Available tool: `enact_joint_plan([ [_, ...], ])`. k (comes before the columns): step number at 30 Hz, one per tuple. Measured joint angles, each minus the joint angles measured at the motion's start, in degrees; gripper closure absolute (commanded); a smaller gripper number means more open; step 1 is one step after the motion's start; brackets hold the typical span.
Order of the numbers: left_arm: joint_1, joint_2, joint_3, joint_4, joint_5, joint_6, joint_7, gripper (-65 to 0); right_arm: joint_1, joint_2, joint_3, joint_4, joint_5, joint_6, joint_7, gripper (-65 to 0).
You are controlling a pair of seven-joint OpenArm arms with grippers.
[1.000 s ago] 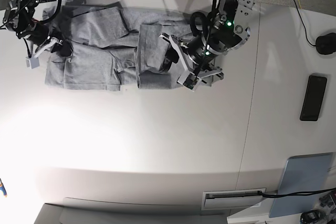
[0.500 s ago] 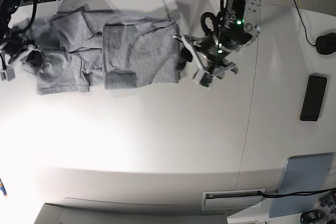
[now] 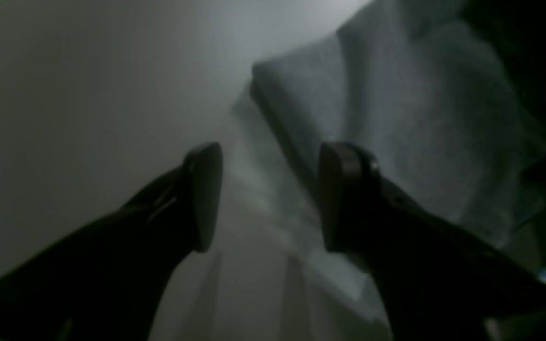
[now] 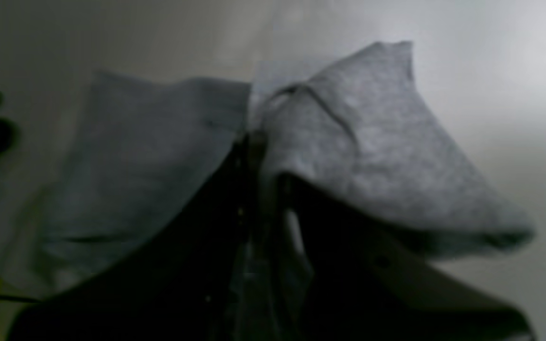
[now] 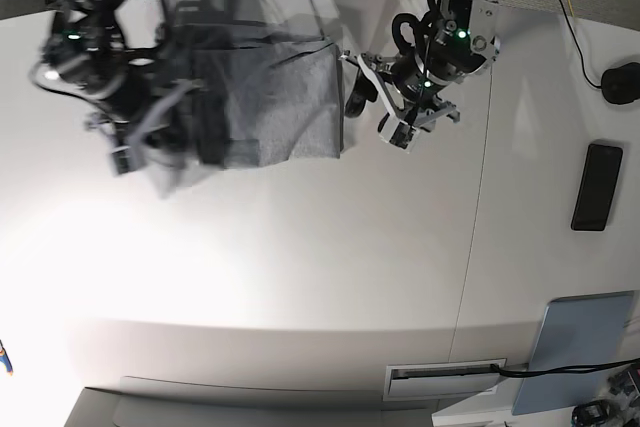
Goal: Fold the T-shirt properly
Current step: 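Lift the end with the right gripper and fold it toward the left gripper, then open the right gripper and raise it away from the shirt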
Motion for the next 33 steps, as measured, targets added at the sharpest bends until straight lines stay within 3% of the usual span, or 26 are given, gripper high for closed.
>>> enact_joint_plan([
  [9,0.00,0.00,0.00,-8.17,0.09,-1.40,-5.14,-33.5,0.09,-7.26,-15.30,-0.59,-8.59,-2.36,4.72,0.0],
  [12,0.00,0.02,0.00,-9.60,0.00,-4.37,-6.03,-33.5,0.35,-9.01,-18.58,-1.84,-10.97,-3.39,5.90,0.0],
  [15,0.00,-0.02,0.04,-9.73,-0.02,-4.76,-6.01,-33.5,0.33,-10.56,-21.49,-2.75,-12.00,-3.39,6.51,0.0],
  [19,0.00,0.00,0.00,-9.73,-0.02,-4.76,-6.03,-33.5,0.35,-11.45,-24.98,-2.89,-12.04,-3.15,7.50,0.0],
  [23,0.00,0.00,0.00,-9.73,-0.02,-4.76,-6.01,-33.5,0.35,-11.45,-27.89,-2.89,-12.02,0.48,7.48,-0.1],
  [27,0.00,0.00,0.00,-9.73,-0.02,-4.76,-6.01,-33.5,0.35,-11.45,-28.50,-2.89,-11.54,1.70,7.63,-21.7],
  [30,-0.02,0.00,0.00,-9.73,-0.02,-4.76,-6.01,-33.5,0.35,-11.45,-28.50,-2.89,-7.10,3.82,7.91,-24.0],
  [33,-0.09,0.00,0.00,-9.73,-0.02,-4.76,-6.01,-33.5,0.57,-11.45,-28.55,-2.89,2.93,9.18,7.91,-24.0],
])
